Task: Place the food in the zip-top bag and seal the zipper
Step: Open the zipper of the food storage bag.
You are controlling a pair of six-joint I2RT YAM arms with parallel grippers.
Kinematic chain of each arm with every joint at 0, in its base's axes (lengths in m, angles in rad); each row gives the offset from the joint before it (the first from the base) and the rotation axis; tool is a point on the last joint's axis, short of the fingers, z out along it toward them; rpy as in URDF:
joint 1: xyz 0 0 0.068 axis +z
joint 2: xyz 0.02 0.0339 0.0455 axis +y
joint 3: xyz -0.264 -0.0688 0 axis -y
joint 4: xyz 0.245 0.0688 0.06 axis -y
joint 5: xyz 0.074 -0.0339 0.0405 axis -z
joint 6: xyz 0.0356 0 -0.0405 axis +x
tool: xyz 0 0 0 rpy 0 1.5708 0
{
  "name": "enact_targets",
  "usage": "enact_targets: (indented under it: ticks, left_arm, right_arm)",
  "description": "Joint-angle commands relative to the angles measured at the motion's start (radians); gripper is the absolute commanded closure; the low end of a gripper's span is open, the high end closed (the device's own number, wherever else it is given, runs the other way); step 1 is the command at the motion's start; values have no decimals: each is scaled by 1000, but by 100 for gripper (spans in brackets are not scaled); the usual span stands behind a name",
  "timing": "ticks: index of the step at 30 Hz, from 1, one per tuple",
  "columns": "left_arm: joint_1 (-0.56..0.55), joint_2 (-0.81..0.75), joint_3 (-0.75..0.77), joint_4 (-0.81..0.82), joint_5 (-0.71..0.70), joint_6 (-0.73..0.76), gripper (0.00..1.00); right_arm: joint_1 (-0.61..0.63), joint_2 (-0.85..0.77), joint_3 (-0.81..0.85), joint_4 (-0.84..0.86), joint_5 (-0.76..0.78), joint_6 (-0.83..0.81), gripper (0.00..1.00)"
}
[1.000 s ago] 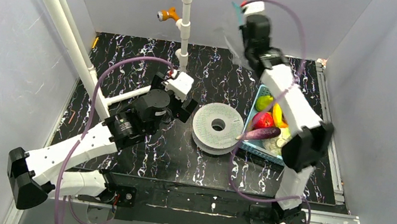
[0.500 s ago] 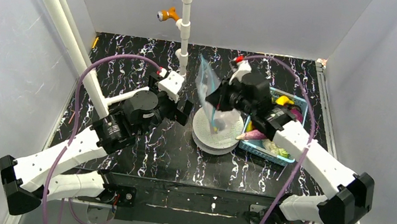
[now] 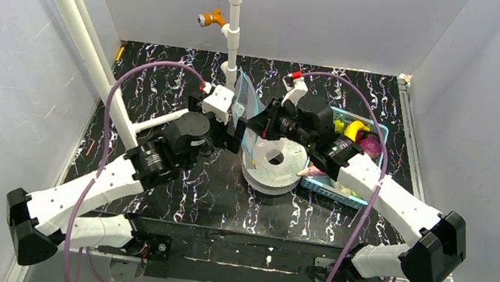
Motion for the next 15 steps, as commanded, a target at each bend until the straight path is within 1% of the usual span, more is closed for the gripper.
enact_targets:
  ticks: [1,6,7,9,10,15]
  left_arm:
    - [-6,36,47,-11,-82,-66,7]
    - [-6,18,53,-40,-107,-126,10]
    - [-6,12,53,-43,-119,-137,10]
    - [-6,-12,41,-31,-126,-143,3]
    - [-6,-26,29,-15,-122,-140,2]
    - [-6,-79,-17,59,-125,-130,2]
  right_arm:
    - [31,-2,28,83,19,15,99]
    - [69,6,23,67,72,-9,99]
    - [77,7,25,60,88,-18,99]
    - [97,11,34,46,138,-44,99]
    - [107,17,41,24,165,-53,99]
    - [165,53,84,-18,269,-104,99]
